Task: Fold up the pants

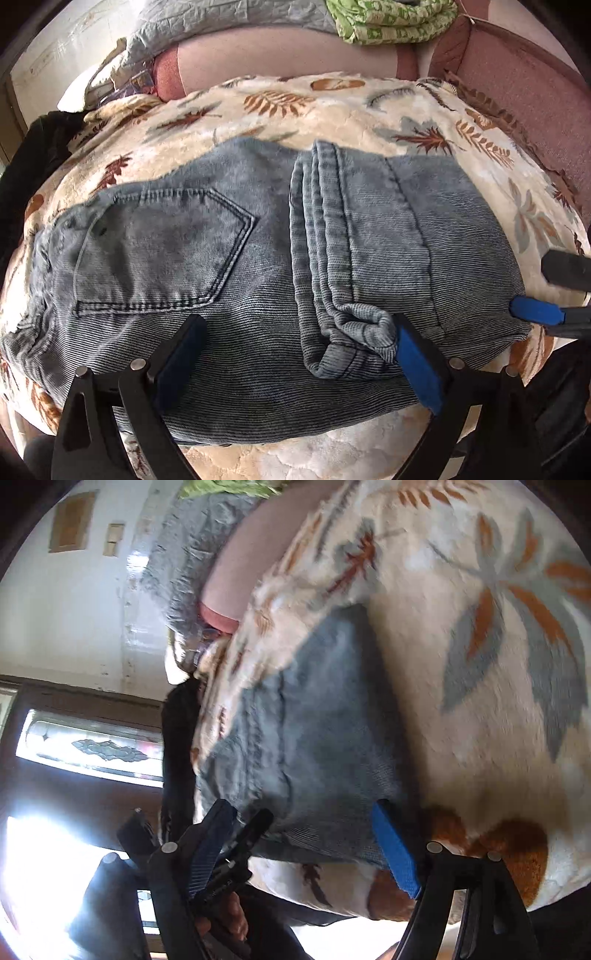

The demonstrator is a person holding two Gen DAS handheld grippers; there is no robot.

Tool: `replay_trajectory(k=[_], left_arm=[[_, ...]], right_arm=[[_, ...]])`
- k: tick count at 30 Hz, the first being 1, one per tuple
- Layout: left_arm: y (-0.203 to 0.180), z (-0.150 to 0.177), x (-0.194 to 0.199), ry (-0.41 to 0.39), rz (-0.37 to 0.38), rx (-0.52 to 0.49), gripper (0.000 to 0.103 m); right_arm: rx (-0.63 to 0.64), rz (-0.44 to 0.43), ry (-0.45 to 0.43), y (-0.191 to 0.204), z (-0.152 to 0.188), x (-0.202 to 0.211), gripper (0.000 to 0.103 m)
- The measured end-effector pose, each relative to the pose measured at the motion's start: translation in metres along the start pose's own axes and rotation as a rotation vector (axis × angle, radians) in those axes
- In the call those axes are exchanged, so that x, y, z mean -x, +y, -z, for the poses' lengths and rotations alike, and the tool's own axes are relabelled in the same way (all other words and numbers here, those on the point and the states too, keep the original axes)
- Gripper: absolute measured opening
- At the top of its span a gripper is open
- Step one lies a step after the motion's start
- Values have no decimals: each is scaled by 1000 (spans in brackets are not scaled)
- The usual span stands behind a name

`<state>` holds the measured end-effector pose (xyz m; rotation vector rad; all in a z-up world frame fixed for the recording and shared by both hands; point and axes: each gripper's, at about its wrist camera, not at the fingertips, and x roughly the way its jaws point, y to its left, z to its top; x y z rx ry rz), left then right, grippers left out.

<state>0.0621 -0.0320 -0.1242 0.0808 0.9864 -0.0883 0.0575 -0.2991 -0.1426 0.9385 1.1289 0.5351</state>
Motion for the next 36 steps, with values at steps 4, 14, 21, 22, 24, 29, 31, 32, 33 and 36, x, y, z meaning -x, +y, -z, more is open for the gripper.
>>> replay_trajectory(k=[4, 14, 21, 22, 24, 29, 31, 32, 33, 36], left_arm=[[6, -3, 21, -50, 35, 33, 99], [15, 2, 8, -51, 39, 49, 99], [17, 6, 7, -76, 66, 43, 99], [18, 6, 7, -78, 71, 46, 99], [19, 5, 7, -77, 77, 50, 99], [23, 4, 15, -85, 96, 87, 99], [26, 4, 19, -104, 97, 103, 99], [26, 4, 19, -104, 99, 107, 99], [26, 4, 13, -84, 107, 111, 99], [17, 4, 8, -64, 55, 47, 99]], right_arm=[[14, -8, -35, 13, -6, 13, 80], [77, 16, -67, 51, -107, -14, 80], [1, 56, -74, 15, -139, -43, 80], [18, 51, -75, 20, -134, -38, 80], [58, 19, -73, 33, -117, -25, 80], [100, 0, -46, 40, -54, -5, 80], [104, 17, -26, 32, -33, -5, 80], [106, 38, -3, 26, -27, -10, 80], [98, 60, 9, 18, -23, -15, 80], [81, 38, -18, 19, -20, -10, 80]])
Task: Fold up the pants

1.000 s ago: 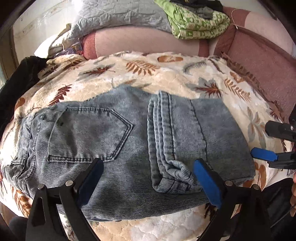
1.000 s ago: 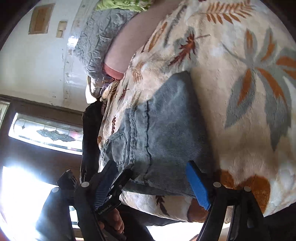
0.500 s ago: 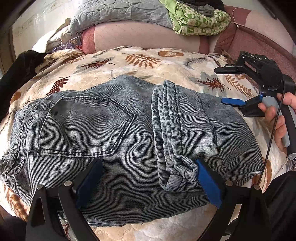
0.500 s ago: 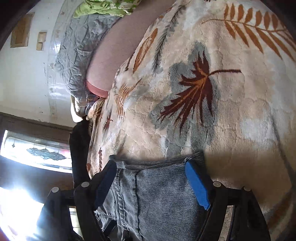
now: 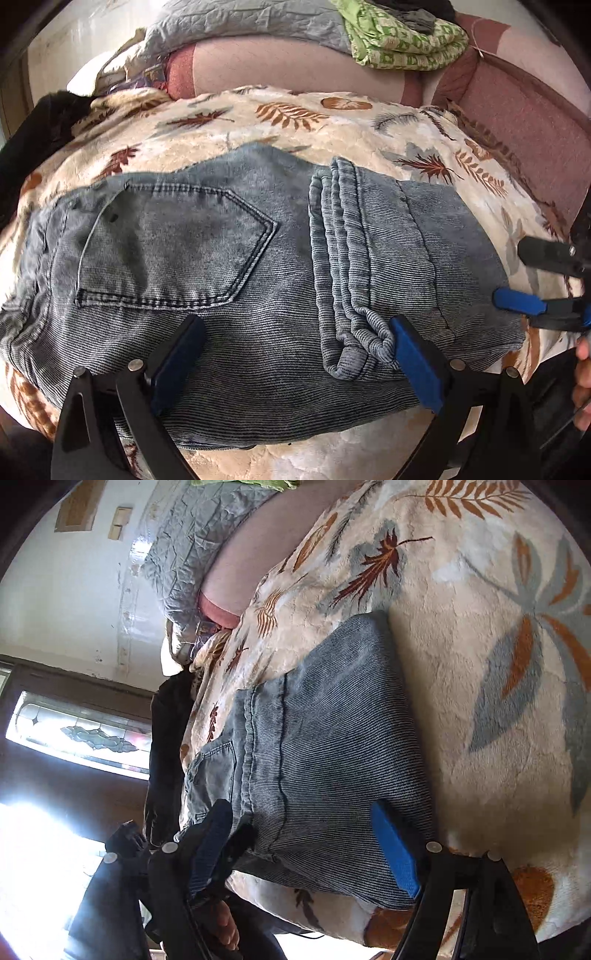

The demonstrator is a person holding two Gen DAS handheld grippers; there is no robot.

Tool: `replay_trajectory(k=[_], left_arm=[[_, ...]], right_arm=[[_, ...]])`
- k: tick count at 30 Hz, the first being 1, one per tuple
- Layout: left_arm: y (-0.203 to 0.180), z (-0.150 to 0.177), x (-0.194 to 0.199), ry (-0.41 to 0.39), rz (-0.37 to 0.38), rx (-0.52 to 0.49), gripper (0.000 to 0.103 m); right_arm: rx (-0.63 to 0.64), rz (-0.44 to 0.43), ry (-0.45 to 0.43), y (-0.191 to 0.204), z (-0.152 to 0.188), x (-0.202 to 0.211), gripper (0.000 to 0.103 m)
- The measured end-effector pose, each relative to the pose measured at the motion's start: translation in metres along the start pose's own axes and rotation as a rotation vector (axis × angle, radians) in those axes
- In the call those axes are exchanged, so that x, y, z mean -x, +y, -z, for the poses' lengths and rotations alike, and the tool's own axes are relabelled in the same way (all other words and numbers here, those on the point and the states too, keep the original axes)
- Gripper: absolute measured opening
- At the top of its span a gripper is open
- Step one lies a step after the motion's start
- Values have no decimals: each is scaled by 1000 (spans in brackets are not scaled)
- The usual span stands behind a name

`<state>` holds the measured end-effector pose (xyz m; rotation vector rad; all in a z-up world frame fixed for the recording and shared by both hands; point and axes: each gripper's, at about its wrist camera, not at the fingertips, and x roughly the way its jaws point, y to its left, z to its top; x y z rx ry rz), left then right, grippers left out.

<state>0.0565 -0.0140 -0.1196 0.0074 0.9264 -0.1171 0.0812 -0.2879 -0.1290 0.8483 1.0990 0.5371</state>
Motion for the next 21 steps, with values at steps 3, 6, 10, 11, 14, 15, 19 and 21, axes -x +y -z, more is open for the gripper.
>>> replay_trajectory(k=[3, 6, 10, 11, 14, 15, 19, 21], left_arm=[[0, -2, 19, -30, 13, 22, 99], [3, 2, 29, -68, 9, 47, 99], [3, 6, 7, 34, -19, 28, 100], [2, 6, 14, 15, -20, 31, 100], [1, 5, 26, -32, 2, 37, 100], [1, 6, 24, -25, -6, 33, 100], [15, 13, 39, -45, 26, 98, 100], [31, 17, 64, -122, 63, 159, 100]], right_arm=[[60, -82, -32, 23, 8, 13, 80], [75, -54, -19, 18, 18, 6, 81], [-9, -80, -13, -10, 21, -4, 81], [-16, -83, -15, -8, 20, 0, 81], [60, -79, -64, 1, 24, 12, 81], [67, -83, -53, 0, 25, 10, 81], [81, -72, -57, 3, 26, 8, 81], [161, -95, -110, 19, 29, 18, 81]])
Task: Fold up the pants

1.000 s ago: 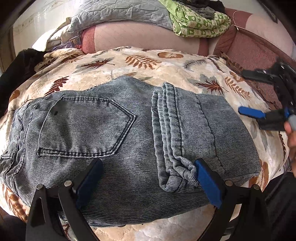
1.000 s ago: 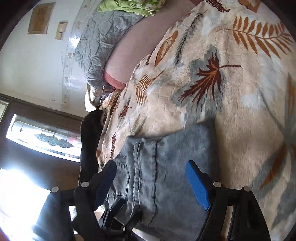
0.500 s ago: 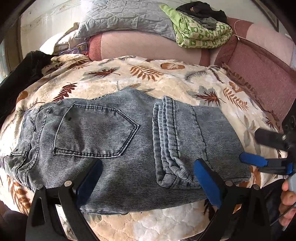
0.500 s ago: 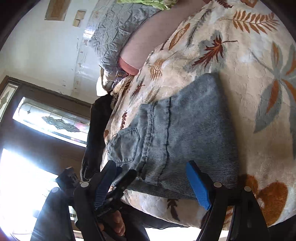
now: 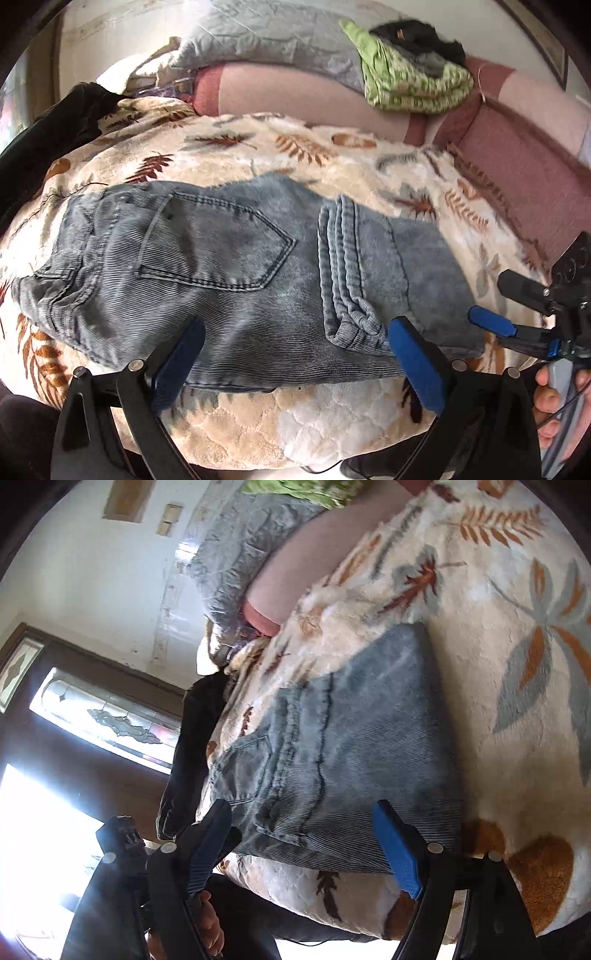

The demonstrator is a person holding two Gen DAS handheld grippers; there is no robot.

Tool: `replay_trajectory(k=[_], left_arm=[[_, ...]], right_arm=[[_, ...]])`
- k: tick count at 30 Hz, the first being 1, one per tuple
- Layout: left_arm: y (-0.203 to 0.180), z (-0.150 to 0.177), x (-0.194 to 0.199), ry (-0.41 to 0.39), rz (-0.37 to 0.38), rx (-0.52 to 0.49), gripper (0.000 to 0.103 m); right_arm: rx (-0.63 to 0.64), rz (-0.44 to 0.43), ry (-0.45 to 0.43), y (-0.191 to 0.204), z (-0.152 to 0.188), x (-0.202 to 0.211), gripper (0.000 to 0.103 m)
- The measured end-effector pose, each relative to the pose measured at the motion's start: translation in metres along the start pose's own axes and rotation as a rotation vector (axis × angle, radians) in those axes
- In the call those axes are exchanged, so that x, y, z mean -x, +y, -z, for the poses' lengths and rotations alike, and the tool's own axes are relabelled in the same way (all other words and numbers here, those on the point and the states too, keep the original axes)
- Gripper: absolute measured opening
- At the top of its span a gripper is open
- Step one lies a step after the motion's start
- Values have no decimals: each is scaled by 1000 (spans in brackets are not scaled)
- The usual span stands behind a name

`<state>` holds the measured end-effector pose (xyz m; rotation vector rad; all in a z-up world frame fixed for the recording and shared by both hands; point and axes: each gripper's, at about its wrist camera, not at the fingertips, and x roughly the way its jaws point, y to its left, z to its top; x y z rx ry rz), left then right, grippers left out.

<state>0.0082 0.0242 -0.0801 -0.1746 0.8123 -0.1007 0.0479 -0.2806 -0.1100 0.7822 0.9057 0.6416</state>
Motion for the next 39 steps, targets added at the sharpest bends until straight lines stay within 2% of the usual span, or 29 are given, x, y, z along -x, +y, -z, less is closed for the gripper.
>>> replay_trajectory(k=[3, 5, 10, 14, 16, 19, 21, 23, 27, 28, 29, 31, 33, 39], left_arm=[[30, -4, 28, -80, -8, 90, 100], [54, -6, 40, -124, -65, 144, 100], [115, -10, 44, -142, -227, 247, 100], [154, -4, 46, -175, -287, 330, 100], [168, -1, 43, -175, -282, 358, 100], [182, 4, 41, -171, -261, 408, 100], [188, 5, 39, -159, -248, 435, 100], [191, 7, 38, -158, -244, 438, 100], [196, 11, 34, -144, -267, 432, 100], [198, 12, 34, -144, -265, 440, 100], [199, 11, 34, -146, -264, 447, 100], [201, 12, 34, -145, -258, 457, 100], [201, 13, 35, -146, -258, 453, 100], [203, 15, 36, -143, -264, 459, 100]], right_arm=[[87, 10, -43, 21, 1, 2, 81], [113, 7, -27, 32, 2, -6, 81], [162, 13, 66, 63, 0, -43, 81], [204, -19, 174, 95, -9, -92, 81], [170, 25, 230, 99, -13, -122, 81], [80, 83, 362, 88, -11, -173, 81], [92, 171, 429, 81, -4, -197, 82], [122, 200, 423, 92, -6, -196, 82], [149, 146, 377, 113, -10, -182, 82], [165, 153, 385, 114, -7, -184, 86], [176, 177, 415, 110, -2, -191, 91], [184, 232, 471, 98, 8, -207, 91], [236, 250, 442, 109, 11, -204, 91], [269, 191, 388, 133, 16, -189, 91]])
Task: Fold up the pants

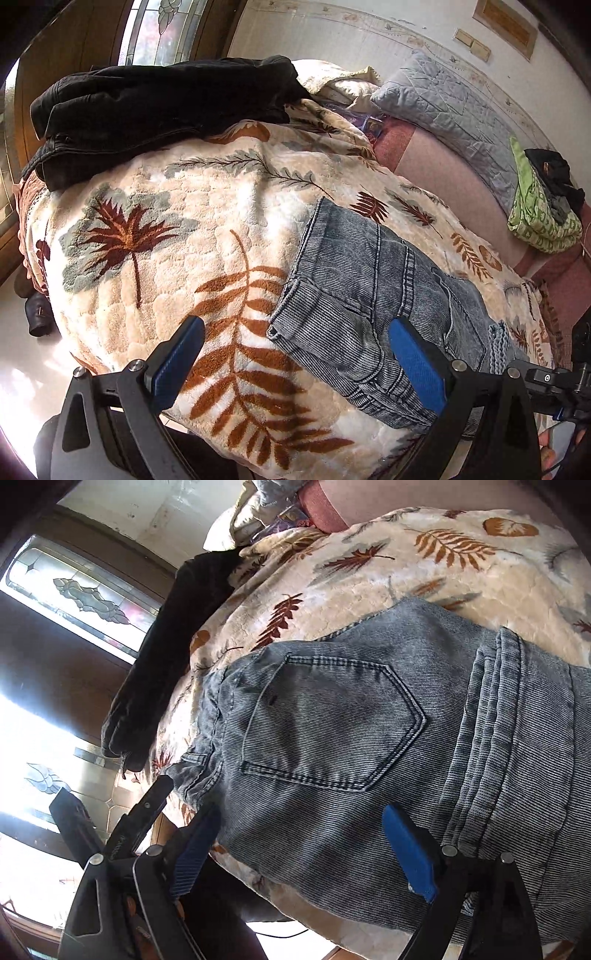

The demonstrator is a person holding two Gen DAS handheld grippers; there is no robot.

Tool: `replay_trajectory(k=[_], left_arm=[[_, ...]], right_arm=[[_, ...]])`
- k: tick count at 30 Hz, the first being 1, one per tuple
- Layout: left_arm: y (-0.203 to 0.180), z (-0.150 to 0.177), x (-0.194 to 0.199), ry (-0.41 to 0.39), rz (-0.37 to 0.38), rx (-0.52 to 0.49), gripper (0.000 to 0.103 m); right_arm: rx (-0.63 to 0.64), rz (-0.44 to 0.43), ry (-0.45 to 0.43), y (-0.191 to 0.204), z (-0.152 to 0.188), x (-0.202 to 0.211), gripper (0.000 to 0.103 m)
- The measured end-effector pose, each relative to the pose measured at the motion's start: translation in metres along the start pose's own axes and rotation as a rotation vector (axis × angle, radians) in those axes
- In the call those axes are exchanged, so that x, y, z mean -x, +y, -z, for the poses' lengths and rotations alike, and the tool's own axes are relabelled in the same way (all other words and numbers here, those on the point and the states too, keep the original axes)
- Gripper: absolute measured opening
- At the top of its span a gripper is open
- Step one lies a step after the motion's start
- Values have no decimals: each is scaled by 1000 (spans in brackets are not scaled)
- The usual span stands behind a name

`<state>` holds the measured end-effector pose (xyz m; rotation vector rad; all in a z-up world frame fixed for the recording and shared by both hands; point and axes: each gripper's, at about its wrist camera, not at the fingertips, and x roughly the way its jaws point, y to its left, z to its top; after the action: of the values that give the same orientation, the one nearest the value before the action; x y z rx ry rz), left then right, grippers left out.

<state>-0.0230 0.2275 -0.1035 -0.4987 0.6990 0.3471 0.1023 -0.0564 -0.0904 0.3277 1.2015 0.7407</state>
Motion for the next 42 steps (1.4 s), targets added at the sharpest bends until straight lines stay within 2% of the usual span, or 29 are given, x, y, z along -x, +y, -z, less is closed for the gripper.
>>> replay_trajectory(k=[2, 5, 8, 10, 12, 16, 20, 21, 23, 25, 28, 30, 32, 34, 39, 42], left_arm=[[1, 0, 0, 3, -2, 5, 100], [-1, 1, -1, 11, 3, -1, 100], [1, 1, 2, 3, 13, -1, 100], [3, 1, 3, 2, 13, 9, 100], [3, 2, 5, -1, 12, 13, 100], [-15, 1, 8, -14, 47, -28, 100], [-47, 2, 4, -15, 80, -134, 100], [-54, 2, 2, -17, 83, -155, 100], [-64, 1, -3, -26, 79, -195, 100], [-70, 0, -11, -16, 71, -219, 100], [-71, 2, -23, 13, 71, -223, 100], [-72, 3, -29, 25, 67, -226, 100], [-72, 4, -35, 43, 61, -235, 100], [-71, 7, -39, 59, 57, -236, 100], [-71, 10, -40, 58, 52, -252, 100], [-74, 12, -41, 58, 41, -269, 100]], right_arm=[[9, -31, -4, 6, 2, -3, 91], [-27, -5, 72, -4, 5, -28, 91], [12, 31, 62, 6, 5, -25, 92], [15, -31, 33, 11, -1, -11, 92], [16, -39, -11, 11, -15, 8, 92], [-12, 53, -73, -10, -64, 31, 92], [31, 207, -58, -29, -122, 16, 89], [40, 229, -30, -34, -134, 4, 87], [62, 286, 30, -45, -153, -16, 67], [69, 334, 71, -54, -166, -35, 58], [112, 360, 129, -56, -174, -58, 47], [153, 367, 192, -54, -173, -73, 28], [232, 412, 223, -46, -170, -79, 10], [292, 429, 211, -38, -167, -72, 7], [444, 489, 38, -8, -149, -39, 5], [469, 569, 35, -16, -151, -59, 5]])
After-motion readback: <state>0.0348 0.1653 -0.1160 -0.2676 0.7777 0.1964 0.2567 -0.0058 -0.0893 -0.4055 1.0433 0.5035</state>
